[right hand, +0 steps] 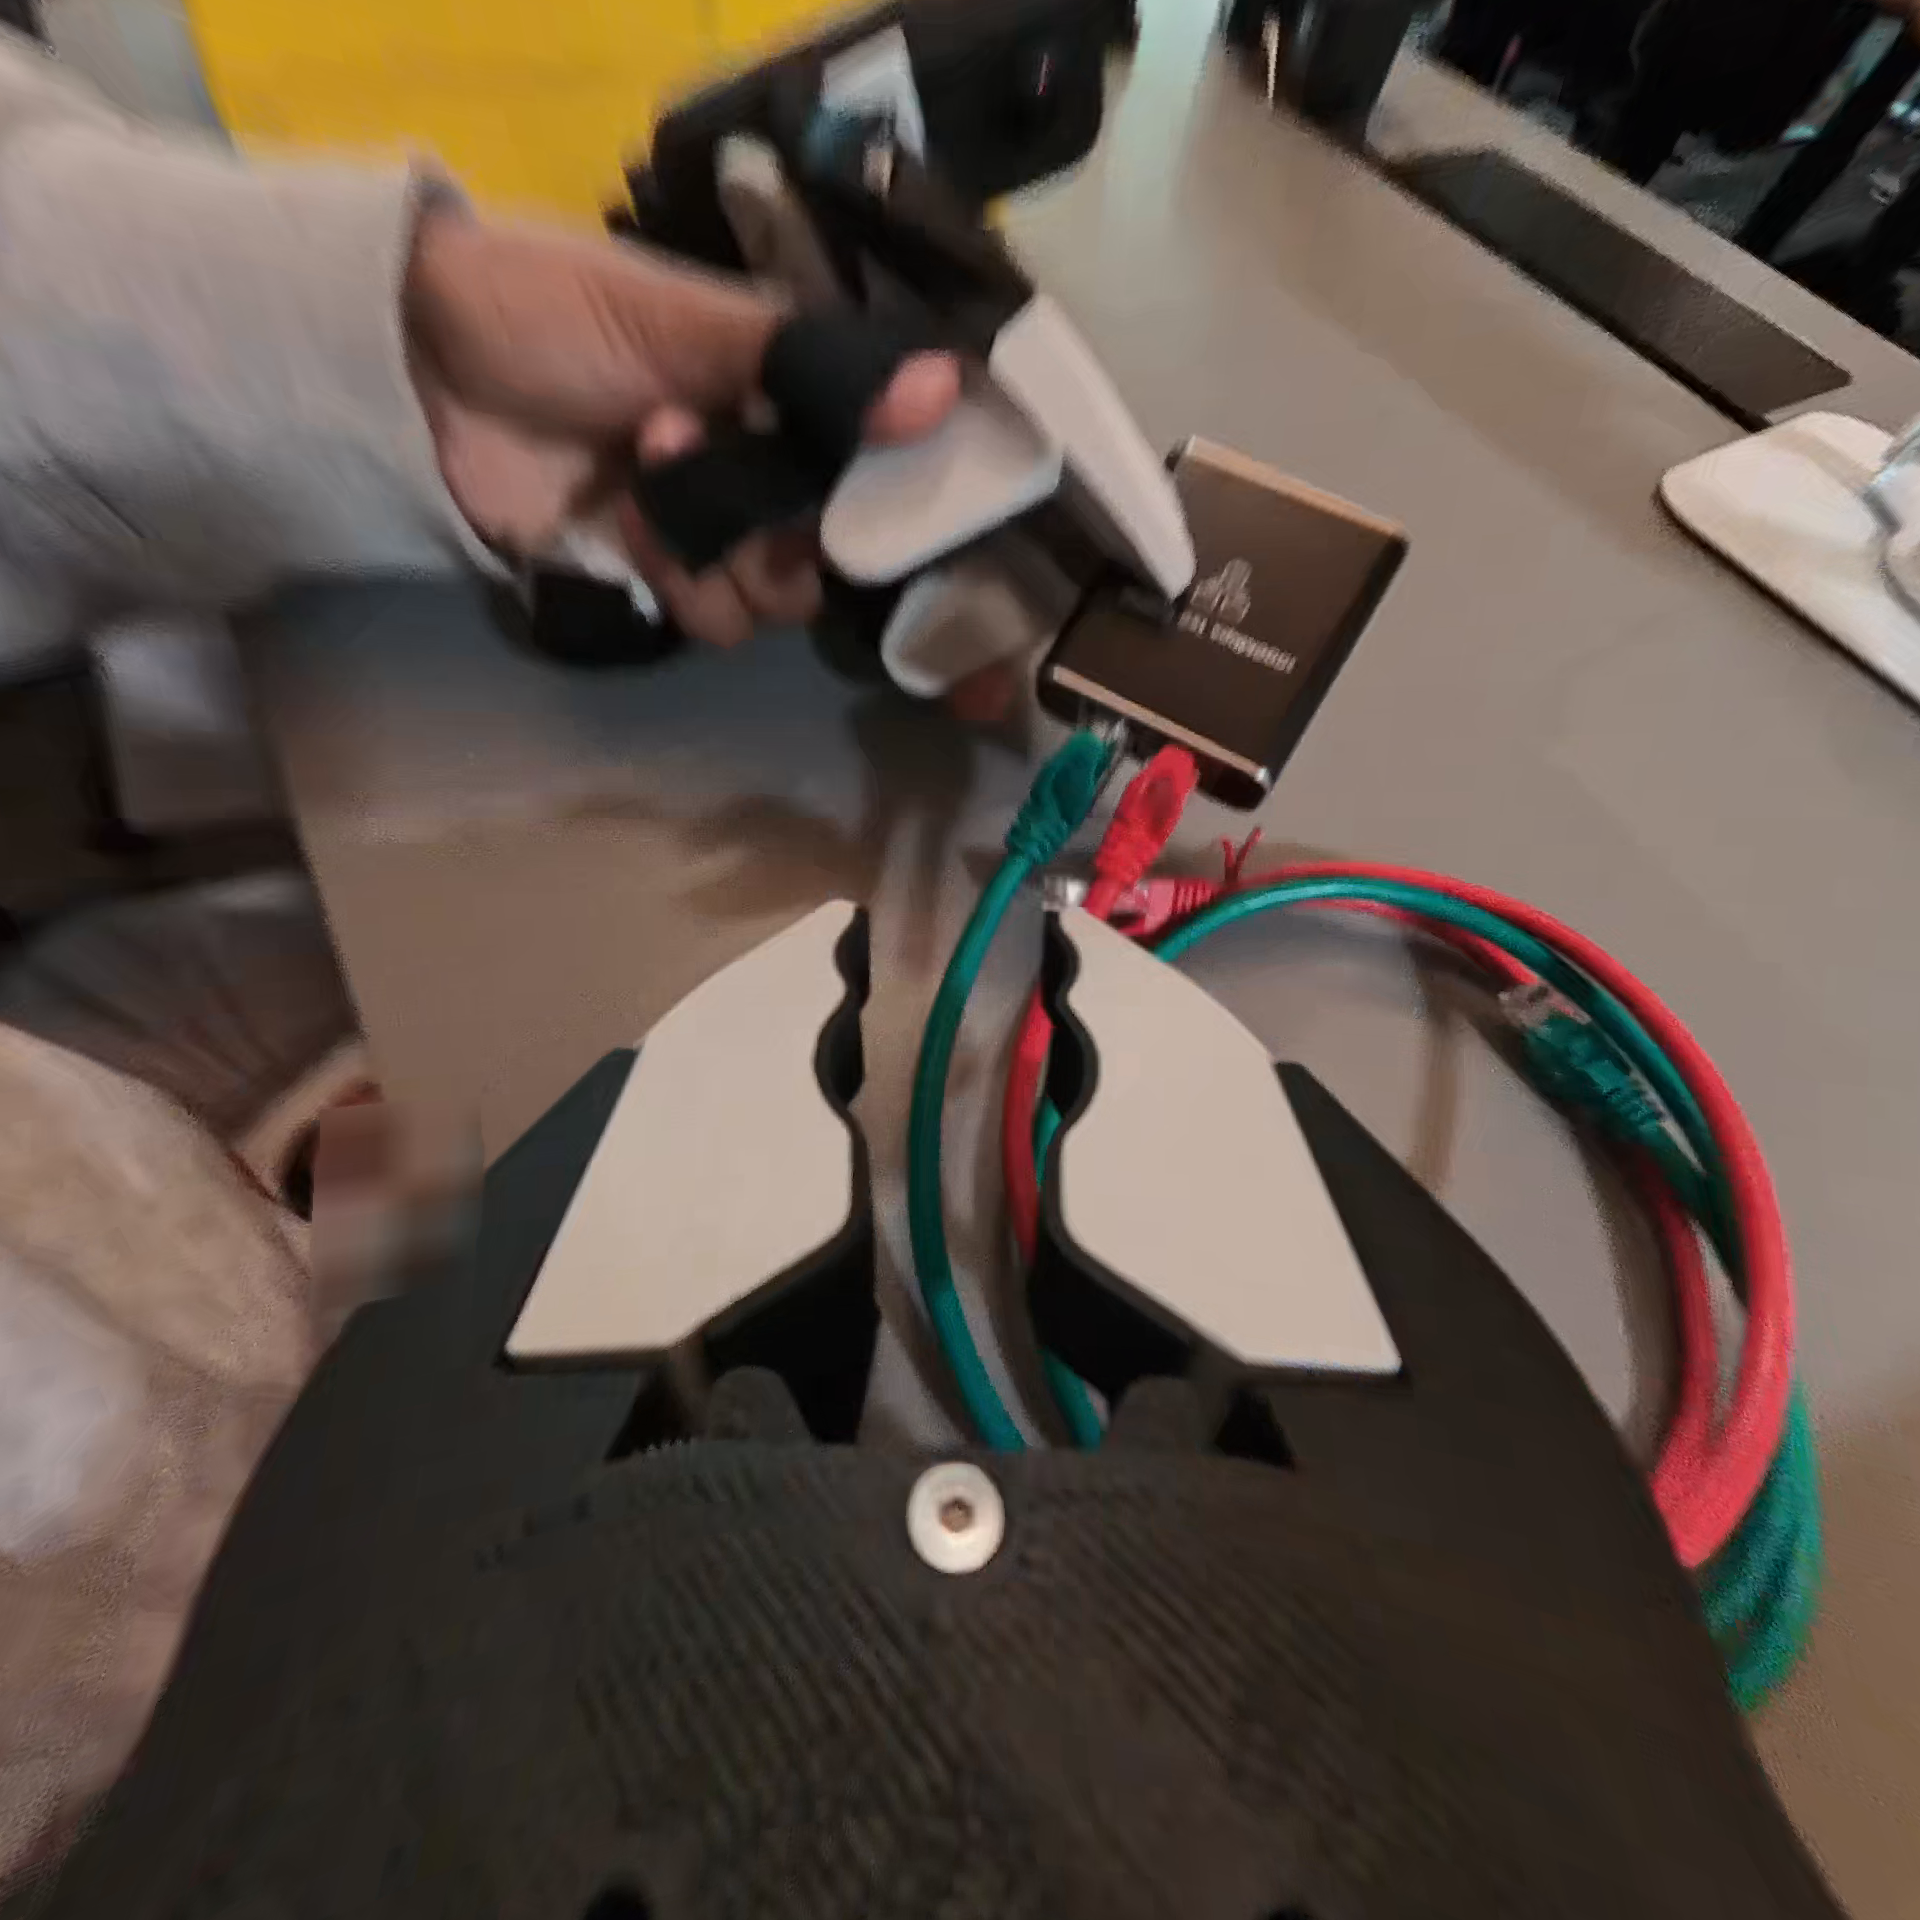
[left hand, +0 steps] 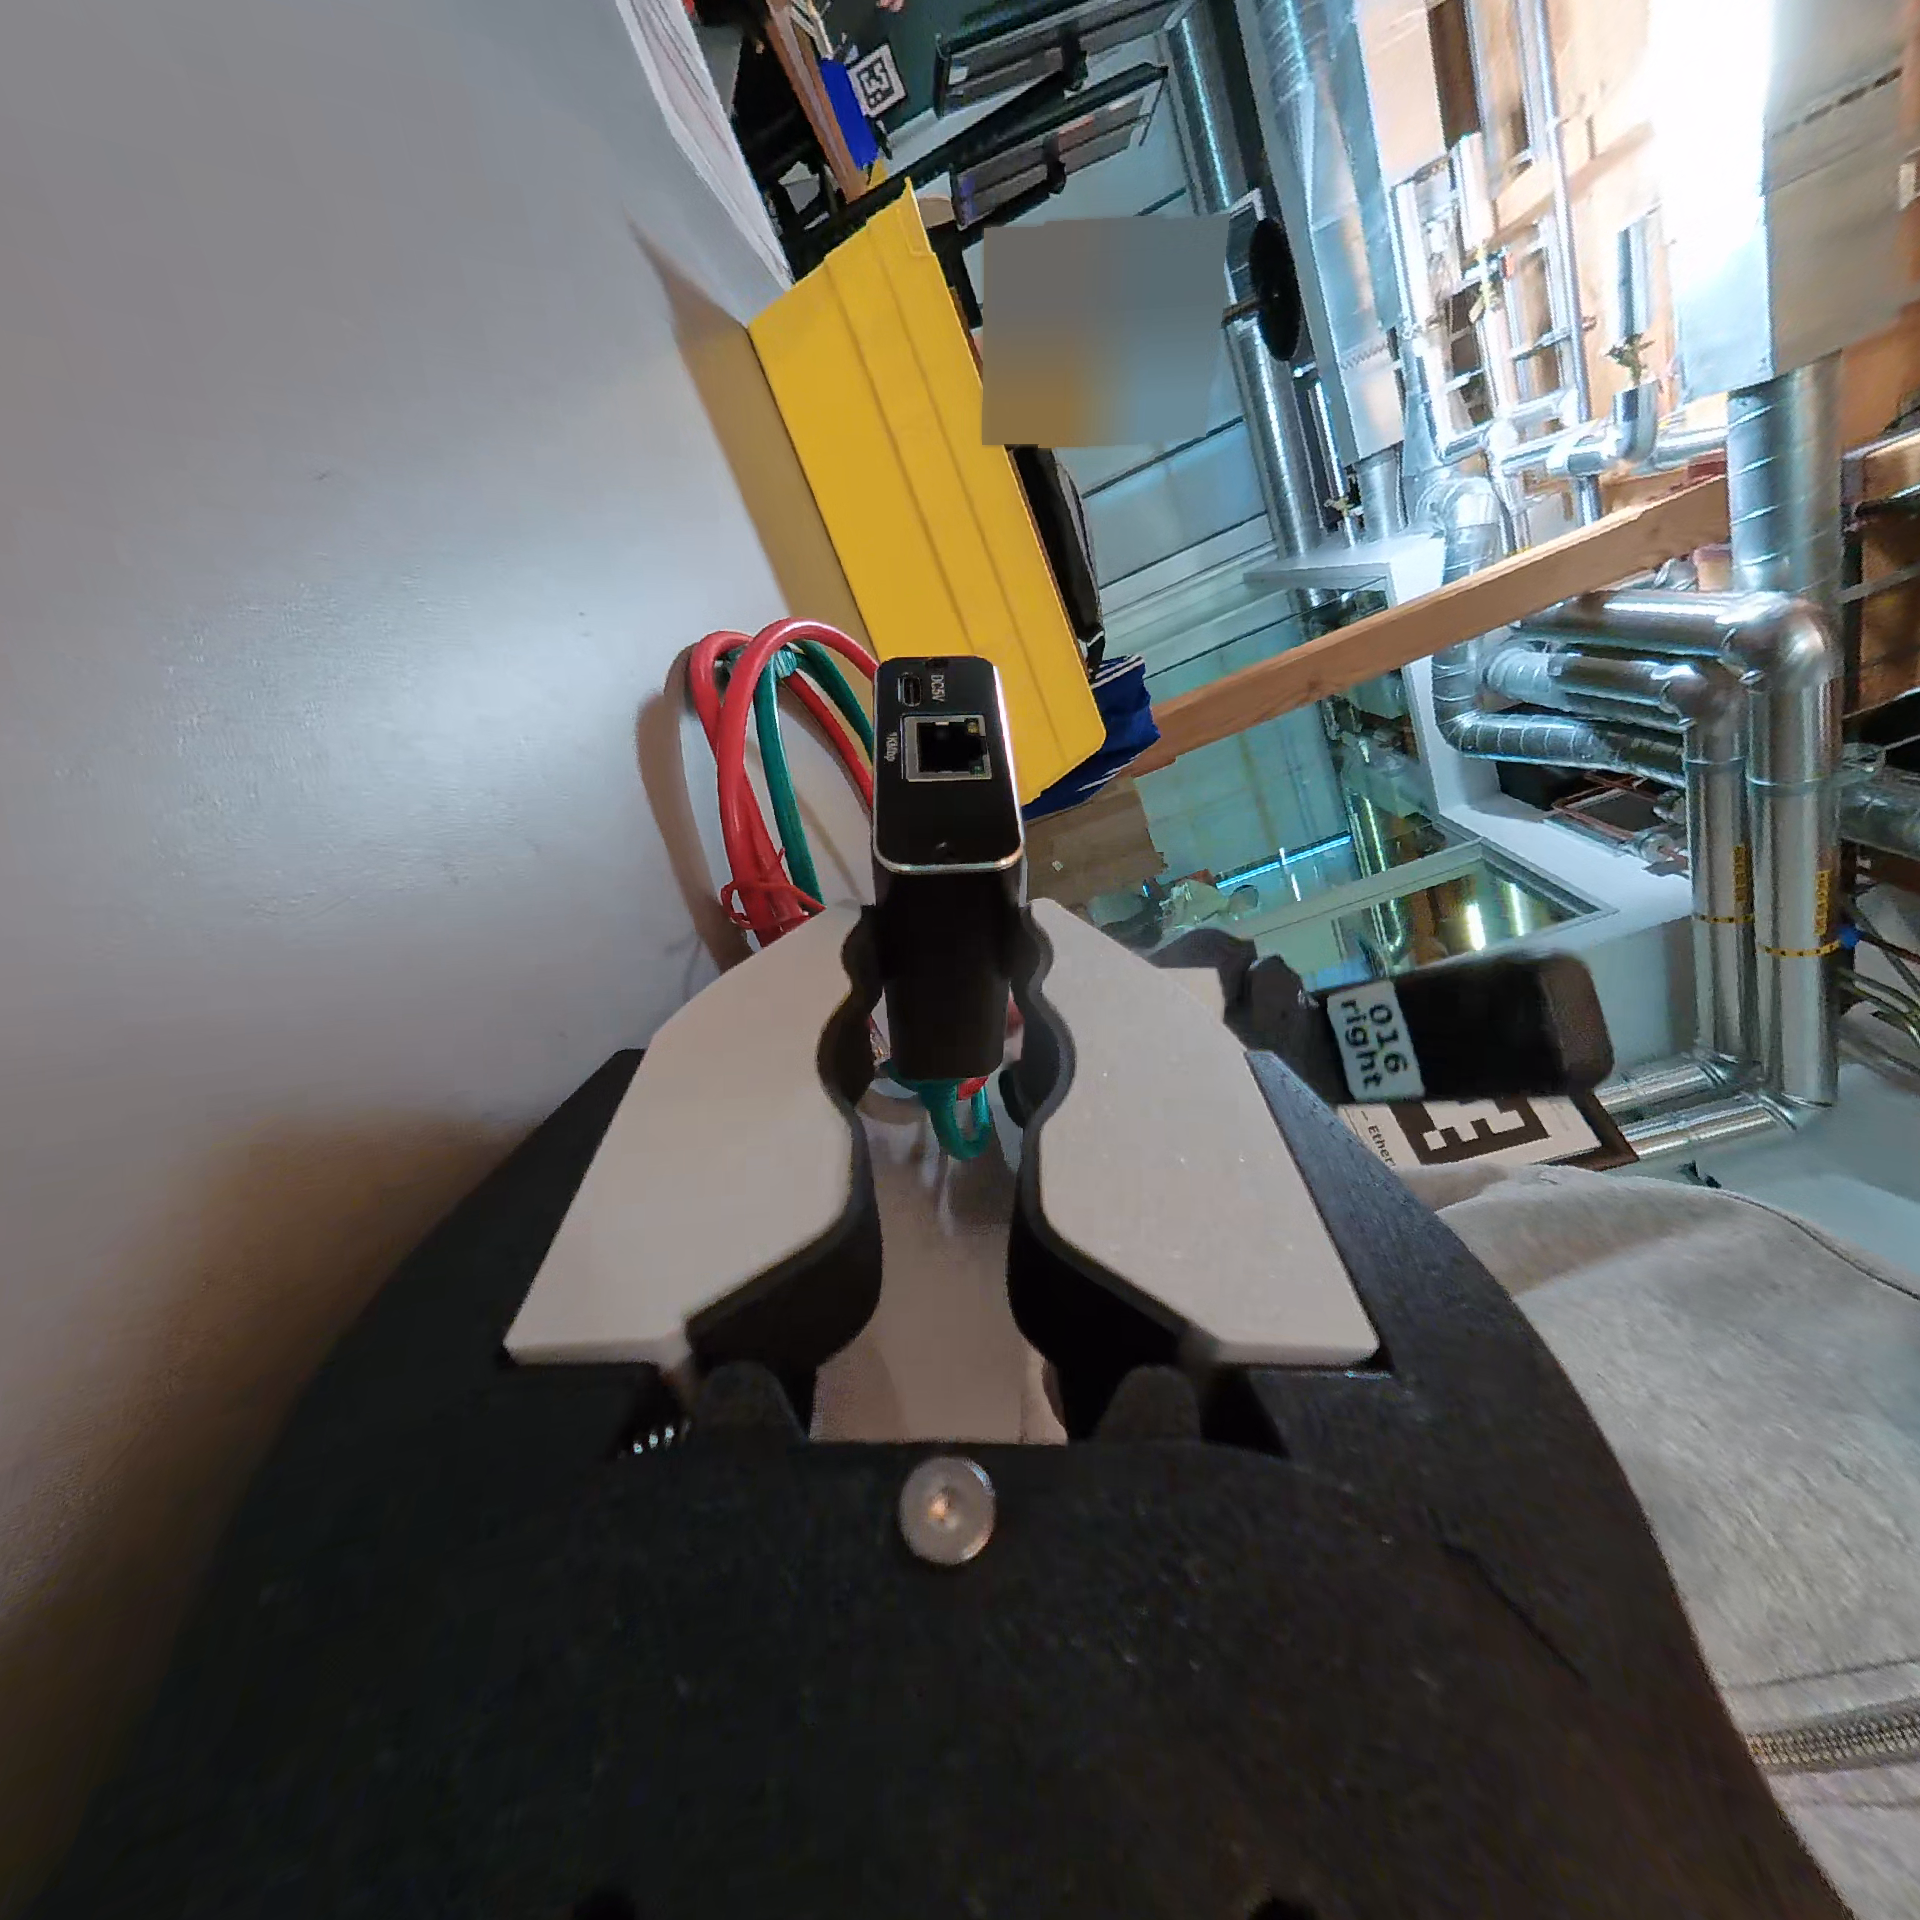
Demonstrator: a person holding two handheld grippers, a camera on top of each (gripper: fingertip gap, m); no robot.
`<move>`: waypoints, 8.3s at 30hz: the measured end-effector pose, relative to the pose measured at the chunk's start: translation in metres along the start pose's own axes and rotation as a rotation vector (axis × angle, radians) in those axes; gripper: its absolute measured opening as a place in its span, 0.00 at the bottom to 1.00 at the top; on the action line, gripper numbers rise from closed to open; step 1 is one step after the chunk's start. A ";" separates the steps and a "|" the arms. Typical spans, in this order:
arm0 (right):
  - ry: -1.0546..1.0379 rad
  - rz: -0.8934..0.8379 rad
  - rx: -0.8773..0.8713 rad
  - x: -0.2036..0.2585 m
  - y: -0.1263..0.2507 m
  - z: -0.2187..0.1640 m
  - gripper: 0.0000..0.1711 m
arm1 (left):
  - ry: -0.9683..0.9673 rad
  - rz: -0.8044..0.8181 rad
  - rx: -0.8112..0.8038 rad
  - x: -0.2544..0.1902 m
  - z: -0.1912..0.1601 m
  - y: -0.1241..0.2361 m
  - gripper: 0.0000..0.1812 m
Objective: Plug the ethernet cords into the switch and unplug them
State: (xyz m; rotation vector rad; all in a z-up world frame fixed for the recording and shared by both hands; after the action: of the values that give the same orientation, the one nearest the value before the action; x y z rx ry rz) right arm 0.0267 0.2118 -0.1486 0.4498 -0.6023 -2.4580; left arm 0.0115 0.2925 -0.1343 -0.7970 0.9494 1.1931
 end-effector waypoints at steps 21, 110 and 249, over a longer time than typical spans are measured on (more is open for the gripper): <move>0.421 -0.015 -0.044 -0.009 0.009 -0.016 0.09 | -0.011 -0.138 0.084 -0.017 -0.011 -0.002 0.19; -0.792 0.410 -0.483 -0.044 0.041 0.036 0.03 | 0.062 -0.321 0.073 -0.040 -0.020 -0.013 0.21; -0.516 0.722 -0.301 0.004 0.054 0.028 0.03 | -0.195 -0.208 0.545 -0.039 -0.093 -0.024 0.13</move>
State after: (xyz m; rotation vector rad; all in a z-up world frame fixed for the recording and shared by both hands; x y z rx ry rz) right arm 0.0353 0.1784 -0.0984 -0.4699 -0.4660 -1.8908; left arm 0.0152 0.1885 -0.1354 -0.3245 0.9426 0.7607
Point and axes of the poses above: each gripper's, where its closed fingertips meet, y back along the fingers, z out of its top, x = y × z across the jaws, the point moved 1 cm from there along y, back along the fingers, and after that the axes turned 2 degrees about -z, right-handed, at the moved point
